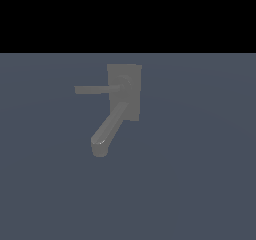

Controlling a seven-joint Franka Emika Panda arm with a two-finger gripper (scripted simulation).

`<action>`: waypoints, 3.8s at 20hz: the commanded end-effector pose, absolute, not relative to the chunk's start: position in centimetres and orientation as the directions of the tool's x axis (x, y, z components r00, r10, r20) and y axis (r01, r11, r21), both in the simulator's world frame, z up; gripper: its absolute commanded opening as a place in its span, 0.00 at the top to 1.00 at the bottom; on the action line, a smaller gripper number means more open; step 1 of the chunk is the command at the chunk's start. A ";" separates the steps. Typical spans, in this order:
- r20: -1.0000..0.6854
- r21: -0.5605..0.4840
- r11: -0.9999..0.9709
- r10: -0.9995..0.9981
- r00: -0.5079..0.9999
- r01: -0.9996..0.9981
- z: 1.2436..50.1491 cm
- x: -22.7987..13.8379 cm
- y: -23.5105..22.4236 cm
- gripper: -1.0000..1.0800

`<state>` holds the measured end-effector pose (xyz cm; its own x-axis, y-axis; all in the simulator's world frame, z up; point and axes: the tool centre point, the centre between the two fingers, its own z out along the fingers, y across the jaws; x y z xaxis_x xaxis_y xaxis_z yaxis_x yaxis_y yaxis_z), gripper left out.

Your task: Turn on the faucet by rotating a designated handle.

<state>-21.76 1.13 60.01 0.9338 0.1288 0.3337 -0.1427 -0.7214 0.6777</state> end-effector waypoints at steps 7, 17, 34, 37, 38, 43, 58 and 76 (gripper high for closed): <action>0.350 0.885 -0.412 0.283 0.893 -0.217 64.8 -19.8 4.7 1.00; 0.194 0.974 0.017 0.459 0.867 -0.227 66.7 -15.7 11.8 1.00; -0.388 0.751 0.659 0.495 0.777 -0.046 55.9 -3.9 23.4 1.00; -0.497 0.677 0.736 0.458 0.737 -0.001 52.2 -1.7 24.3 1.00; -0.529 0.653 0.757 0.445 0.723 0.012 51.0 -1.1 24.6 1.00; -0.656 0.549 0.833 0.380 0.652 0.068 45.6 1.5 25.0 1.00; -0.794 0.415 0.900 0.286 0.537 0.134 38.2 4.2 24.5 1.00; -0.757 0.492 0.863 0.359 0.546 0.115 38.8 4.9 24.8 1.00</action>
